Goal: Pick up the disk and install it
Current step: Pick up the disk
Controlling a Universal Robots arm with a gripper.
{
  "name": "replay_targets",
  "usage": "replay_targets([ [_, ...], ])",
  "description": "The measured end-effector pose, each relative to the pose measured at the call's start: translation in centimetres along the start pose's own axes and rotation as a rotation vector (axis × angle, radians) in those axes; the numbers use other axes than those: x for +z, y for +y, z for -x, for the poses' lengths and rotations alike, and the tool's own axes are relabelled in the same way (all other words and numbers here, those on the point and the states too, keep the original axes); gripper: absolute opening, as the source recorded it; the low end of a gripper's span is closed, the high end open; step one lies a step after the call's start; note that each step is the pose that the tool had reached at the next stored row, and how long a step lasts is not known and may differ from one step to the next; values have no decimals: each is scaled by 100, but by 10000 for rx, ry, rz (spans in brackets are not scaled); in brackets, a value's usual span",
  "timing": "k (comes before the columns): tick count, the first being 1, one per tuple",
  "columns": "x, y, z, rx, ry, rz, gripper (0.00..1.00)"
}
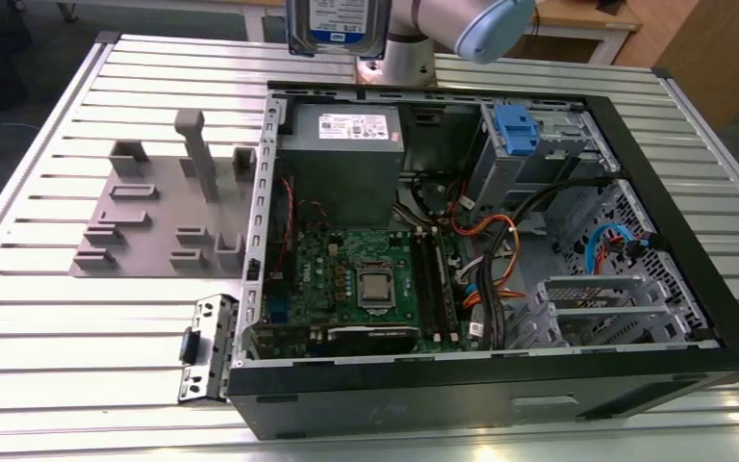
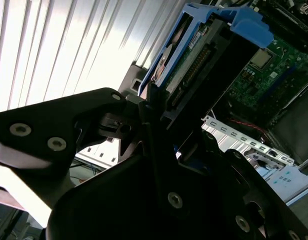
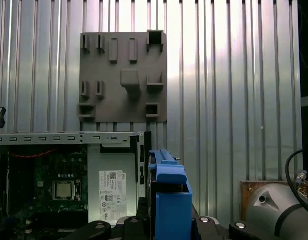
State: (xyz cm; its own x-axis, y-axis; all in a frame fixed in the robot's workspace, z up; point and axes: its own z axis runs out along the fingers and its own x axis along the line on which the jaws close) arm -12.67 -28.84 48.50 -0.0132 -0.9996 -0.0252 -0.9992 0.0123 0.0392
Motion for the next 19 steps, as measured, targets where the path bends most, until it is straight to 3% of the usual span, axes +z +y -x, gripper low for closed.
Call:
replay_targets([
  [19,-14,-369,5,1,0,12,36],
])
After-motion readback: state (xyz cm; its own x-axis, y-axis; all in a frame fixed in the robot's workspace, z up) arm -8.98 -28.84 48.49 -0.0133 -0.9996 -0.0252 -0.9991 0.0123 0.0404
